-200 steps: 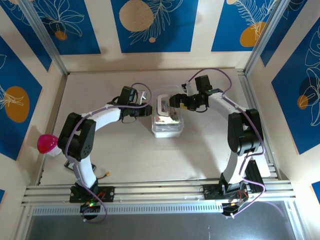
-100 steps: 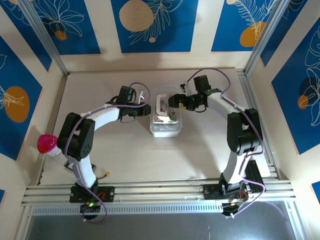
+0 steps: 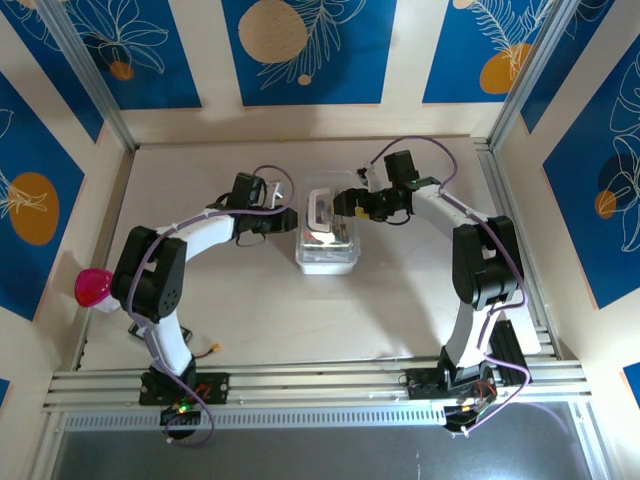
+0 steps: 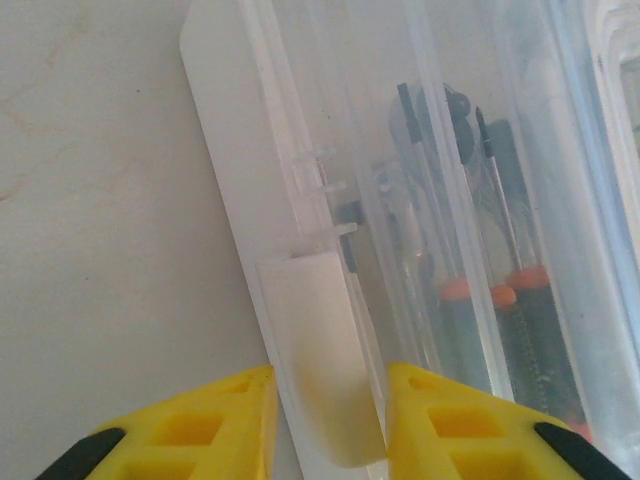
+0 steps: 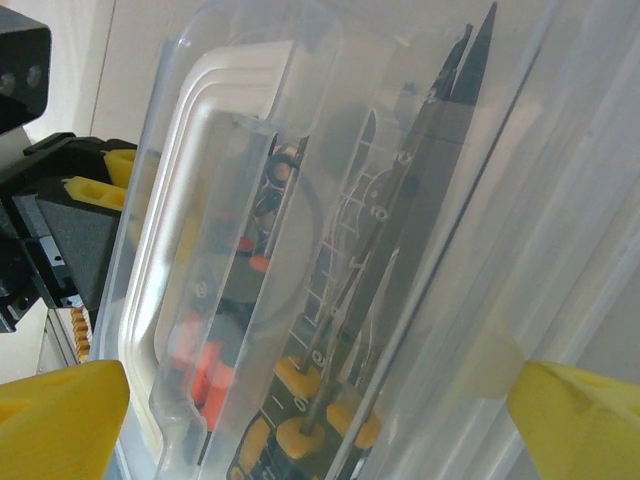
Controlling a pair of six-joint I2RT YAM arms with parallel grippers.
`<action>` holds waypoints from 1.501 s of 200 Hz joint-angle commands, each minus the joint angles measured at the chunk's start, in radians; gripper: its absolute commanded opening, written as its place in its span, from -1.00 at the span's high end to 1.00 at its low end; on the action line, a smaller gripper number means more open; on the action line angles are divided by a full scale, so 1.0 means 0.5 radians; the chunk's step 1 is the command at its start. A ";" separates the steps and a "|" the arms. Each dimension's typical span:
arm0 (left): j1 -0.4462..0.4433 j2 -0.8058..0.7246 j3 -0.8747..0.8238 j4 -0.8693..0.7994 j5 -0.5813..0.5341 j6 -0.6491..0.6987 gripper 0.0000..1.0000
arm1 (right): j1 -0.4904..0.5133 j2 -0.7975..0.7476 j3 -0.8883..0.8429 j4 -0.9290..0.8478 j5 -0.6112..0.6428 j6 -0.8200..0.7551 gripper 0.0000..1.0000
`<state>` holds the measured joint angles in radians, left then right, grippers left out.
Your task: Pack the tool kit
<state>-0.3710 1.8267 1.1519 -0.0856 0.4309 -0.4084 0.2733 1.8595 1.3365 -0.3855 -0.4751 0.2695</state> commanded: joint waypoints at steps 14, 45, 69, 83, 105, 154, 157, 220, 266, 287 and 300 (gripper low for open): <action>0.097 0.037 -0.099 -0.233 -0.156 0.033 0.38 | 0.083 0.147 -0.049 -0.249 -0.041 -0.004 -1.00; 0.130 0.020 -0.120 -0.221 -0.147 0.001 0.29 | 0.082 0.151 -0.045 -0.257 -0.041 -0.006 -1.00; 0.142 0.016 -0.128 -0.193 -0.121 -0.014 0.22 | 0.086 0.160 -0.035 -0.256 -0.045 -0.005 -1.00; 0.149 0.014 -0.134 -0.168 -0.108 -0.034 0.21 | 0.090 0.165 -0.034 -0.257 -0.044 -0.007 -0.99; 0.161 -0.005 -0.161 -0.111 -0.101 -0.071 0.21 | 0.093 0.168 -0.037 -0.260 -0.050 -0.010 -1.00; 0.171 -0.051 -0.240 0.173 0.104 -0.134 -0.02 | 0.100 0.176 -0.039 -0.248 -0.058 -0.008 -1.00; 0.171 -0.052 -0.243 0.185 0.115 -0.136 -0.04 | 0.099 0.180 -0.036 -0.248 -0.057 -0.008 -0.99; 0.169 -0.130 -0.262 0.232 0.110 -0.134 -0.27 | 0.101 0.184 -0.035 -0.249 -0.062 -0.014 -1.00; 0.171 -0.204 -0.281 0.279 0.111 -0.122 -0.40 | 0.103 0.196 -0.040 -0.246 -0.072 -0.014 -1.00; 0.171 -0.199 -0.258 0.233 0.087 -0.096 -0.41 | 0.102 0.197 -0.032 -0.250 -0.074 -0.020 -1.00; 0.171 -0.170 -0.242 0.218 0.080 -0.082 -0.41 | 0.102 0.199 -0.031 -0.251 -0.073 -0.018 -1.00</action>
<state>-0.3008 1.7500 1.0210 0.0414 0.4862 -0.4698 0.2886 1.8771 1.3514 -0.3874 -0.4961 0.2626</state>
